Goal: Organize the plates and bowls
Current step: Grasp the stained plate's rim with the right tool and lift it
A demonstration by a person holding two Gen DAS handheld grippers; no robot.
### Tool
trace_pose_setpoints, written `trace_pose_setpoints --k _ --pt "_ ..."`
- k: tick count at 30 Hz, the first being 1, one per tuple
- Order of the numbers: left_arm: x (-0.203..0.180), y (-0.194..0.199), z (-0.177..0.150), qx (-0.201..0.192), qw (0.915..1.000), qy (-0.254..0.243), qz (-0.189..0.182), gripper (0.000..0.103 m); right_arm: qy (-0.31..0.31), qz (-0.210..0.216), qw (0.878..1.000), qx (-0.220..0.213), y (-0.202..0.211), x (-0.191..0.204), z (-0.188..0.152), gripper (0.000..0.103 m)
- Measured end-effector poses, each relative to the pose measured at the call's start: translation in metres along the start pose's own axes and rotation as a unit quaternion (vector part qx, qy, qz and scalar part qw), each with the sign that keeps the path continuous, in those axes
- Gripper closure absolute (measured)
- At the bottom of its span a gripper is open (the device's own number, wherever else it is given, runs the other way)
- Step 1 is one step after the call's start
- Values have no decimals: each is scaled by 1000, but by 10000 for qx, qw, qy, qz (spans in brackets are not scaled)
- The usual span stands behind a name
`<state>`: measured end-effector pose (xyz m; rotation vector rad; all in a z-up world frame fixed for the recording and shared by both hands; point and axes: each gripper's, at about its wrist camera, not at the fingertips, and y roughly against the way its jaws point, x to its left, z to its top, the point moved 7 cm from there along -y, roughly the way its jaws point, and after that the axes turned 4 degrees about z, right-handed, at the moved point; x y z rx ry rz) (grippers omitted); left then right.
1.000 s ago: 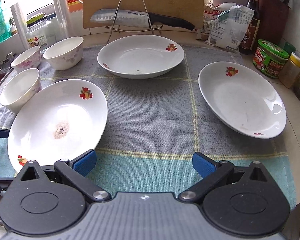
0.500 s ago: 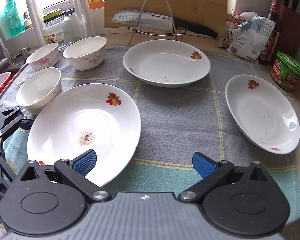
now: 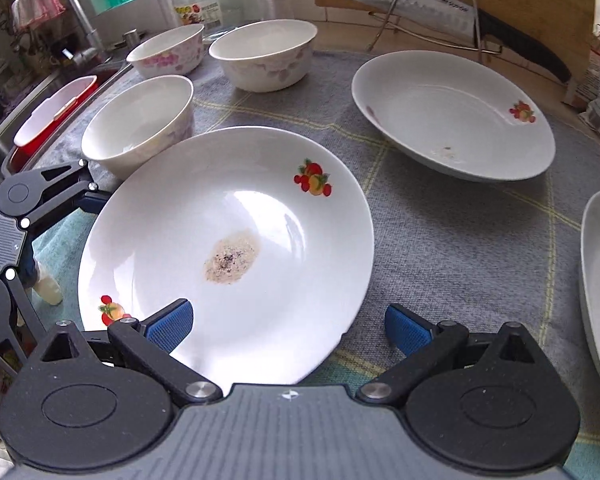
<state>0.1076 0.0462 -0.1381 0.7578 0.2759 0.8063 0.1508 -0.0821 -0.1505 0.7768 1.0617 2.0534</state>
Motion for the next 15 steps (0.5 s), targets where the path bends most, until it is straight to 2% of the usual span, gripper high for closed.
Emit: trace_pose_setpoints --k 8,15 --pt "-2 -1 0 -41 9999 77 88 0 598 -126 9973 402 -6 11 -2 0" --pt "-1 3 -6 -245 9996 111 112 0 294 -147 9984 454 -7 7 3 0"
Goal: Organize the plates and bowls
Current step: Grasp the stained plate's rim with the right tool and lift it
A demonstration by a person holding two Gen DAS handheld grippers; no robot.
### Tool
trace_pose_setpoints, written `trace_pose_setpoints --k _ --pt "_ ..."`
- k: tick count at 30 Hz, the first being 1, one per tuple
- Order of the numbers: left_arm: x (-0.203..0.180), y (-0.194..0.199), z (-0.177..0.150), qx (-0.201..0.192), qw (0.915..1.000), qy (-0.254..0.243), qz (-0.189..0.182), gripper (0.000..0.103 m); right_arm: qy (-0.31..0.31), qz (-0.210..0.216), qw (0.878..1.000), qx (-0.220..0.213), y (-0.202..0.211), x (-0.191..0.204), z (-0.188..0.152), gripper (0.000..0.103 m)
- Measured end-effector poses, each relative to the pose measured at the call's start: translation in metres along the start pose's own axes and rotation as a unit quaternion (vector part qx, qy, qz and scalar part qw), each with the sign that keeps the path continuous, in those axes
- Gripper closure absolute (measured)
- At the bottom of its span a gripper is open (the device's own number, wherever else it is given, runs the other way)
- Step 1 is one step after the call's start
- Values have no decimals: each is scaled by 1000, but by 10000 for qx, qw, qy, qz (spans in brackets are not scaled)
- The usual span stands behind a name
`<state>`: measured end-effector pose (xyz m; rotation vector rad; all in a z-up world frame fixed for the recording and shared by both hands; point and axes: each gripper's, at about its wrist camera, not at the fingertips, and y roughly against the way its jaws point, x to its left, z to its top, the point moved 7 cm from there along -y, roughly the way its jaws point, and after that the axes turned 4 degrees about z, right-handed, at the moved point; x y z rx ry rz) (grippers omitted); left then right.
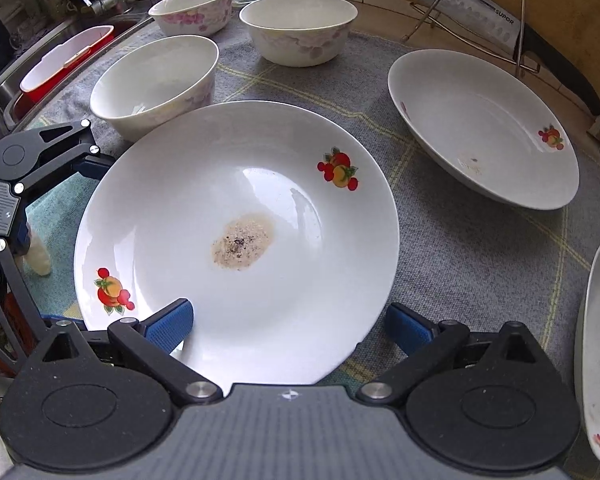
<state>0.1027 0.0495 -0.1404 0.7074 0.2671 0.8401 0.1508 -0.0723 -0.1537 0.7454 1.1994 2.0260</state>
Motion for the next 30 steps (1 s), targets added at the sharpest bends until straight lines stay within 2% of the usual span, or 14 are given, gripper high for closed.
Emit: trace_pose_setpoints --k 7,15,24,30 --pt "0 0 1 -65 10000 -22 -7 0 -218 229 9995 66 -3 -6 9 0" --pt "-1 3 0 -157 9999 -45 -39 0 -188 877 9957 226 -4 -7 20 0" --pt "-1 4 0 -175 9998 -40 -37 0 -347 1543 9870 270 -4 -25 35 0" --pt "-1 4 0 -182 9998 -32 -31 0 -430 1702 9837 385 -6 -27 42 0"
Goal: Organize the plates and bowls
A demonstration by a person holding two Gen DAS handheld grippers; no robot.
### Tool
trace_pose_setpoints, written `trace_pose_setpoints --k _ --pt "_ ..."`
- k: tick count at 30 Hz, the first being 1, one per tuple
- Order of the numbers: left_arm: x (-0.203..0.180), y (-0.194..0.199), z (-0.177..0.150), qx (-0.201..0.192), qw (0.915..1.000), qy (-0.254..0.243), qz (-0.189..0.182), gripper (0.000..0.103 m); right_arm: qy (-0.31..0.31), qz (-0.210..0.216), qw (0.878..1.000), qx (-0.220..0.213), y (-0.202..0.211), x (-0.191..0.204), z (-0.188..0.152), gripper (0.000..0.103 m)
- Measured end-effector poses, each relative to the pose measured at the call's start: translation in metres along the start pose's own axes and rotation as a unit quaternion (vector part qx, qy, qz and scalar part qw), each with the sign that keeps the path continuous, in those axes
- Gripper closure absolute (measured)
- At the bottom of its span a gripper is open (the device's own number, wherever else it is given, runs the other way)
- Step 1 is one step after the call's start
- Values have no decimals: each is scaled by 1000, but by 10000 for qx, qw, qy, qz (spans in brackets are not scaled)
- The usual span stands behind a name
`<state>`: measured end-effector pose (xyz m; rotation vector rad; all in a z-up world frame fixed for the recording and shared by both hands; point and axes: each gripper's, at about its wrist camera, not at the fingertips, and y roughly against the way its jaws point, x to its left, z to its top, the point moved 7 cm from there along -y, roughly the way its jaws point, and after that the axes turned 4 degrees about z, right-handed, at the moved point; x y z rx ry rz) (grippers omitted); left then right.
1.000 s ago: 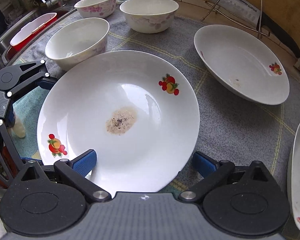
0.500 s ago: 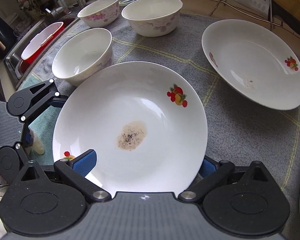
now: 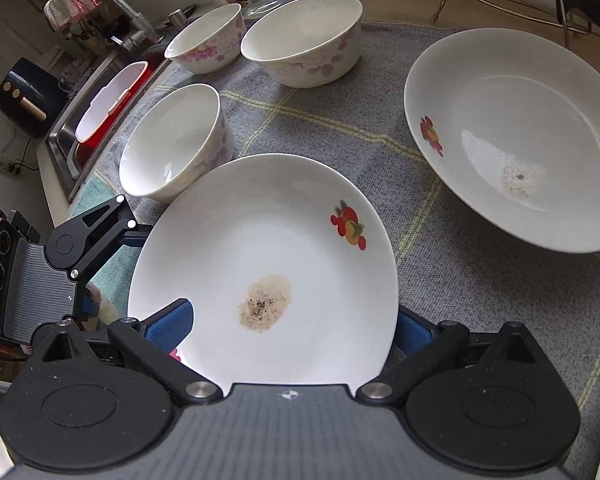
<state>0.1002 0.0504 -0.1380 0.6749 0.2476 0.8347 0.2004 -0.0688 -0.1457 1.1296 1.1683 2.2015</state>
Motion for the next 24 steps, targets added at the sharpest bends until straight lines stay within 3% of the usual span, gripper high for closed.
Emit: trace_pose_setpoints --k 15,24 --pt "-1 1 1 6 10000 -9 -14 0 -642 178 9960 592 -4 -7 12 0" --pt "-1 0 4 53 9999 -70 -60 0 -1122 567 9885 836 -4 -13 18 0"
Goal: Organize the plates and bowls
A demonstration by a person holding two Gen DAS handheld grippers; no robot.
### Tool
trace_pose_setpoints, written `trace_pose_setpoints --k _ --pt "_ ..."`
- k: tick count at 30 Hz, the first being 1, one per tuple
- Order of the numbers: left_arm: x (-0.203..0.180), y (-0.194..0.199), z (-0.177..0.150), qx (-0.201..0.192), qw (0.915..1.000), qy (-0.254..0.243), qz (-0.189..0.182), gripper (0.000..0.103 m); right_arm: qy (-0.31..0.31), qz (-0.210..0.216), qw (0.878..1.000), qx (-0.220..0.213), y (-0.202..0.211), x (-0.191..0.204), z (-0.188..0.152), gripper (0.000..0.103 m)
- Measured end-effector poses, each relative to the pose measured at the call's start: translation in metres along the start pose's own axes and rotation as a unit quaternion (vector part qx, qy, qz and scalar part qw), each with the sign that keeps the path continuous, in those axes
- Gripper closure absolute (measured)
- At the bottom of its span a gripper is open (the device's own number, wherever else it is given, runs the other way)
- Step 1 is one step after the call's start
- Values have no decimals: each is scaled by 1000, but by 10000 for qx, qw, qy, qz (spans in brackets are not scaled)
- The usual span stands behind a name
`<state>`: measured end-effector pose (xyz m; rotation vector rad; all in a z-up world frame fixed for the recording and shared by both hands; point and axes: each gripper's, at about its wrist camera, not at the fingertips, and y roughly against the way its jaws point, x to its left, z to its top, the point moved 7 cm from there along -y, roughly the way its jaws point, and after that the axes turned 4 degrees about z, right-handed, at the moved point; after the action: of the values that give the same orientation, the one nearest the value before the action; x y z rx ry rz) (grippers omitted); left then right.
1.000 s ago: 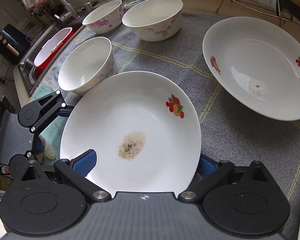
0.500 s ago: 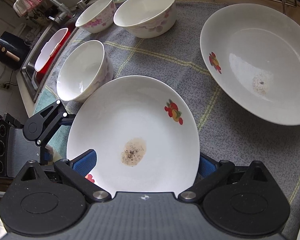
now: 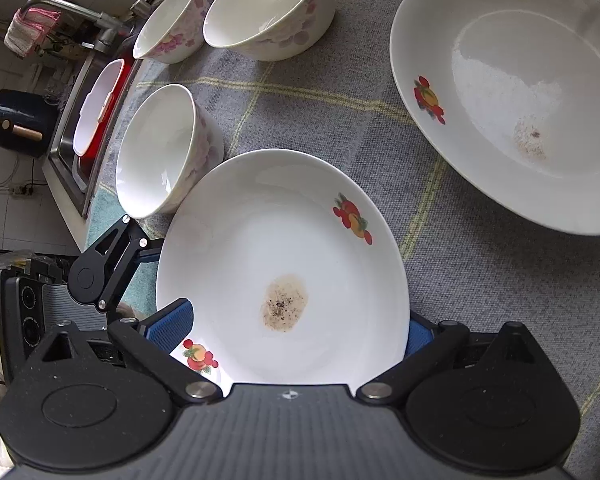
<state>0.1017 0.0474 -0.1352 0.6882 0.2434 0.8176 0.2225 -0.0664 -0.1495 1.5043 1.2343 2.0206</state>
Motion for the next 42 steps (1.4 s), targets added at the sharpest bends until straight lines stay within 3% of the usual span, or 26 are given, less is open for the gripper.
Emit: trace_pose_setpoints --k 8,28,42 --pt "0 -1 0 -1 10000 1 -11 0 -161 189 9997 57 1 -2 2 0" --pt "-6 3 5 198 9998 -36 -4 2 306 -193 9993 -39 3 13 -12 0" --pt "-24 8 39 245 9993 -236 -132 2 324 -218 9984 -421 40 6 -35 0"
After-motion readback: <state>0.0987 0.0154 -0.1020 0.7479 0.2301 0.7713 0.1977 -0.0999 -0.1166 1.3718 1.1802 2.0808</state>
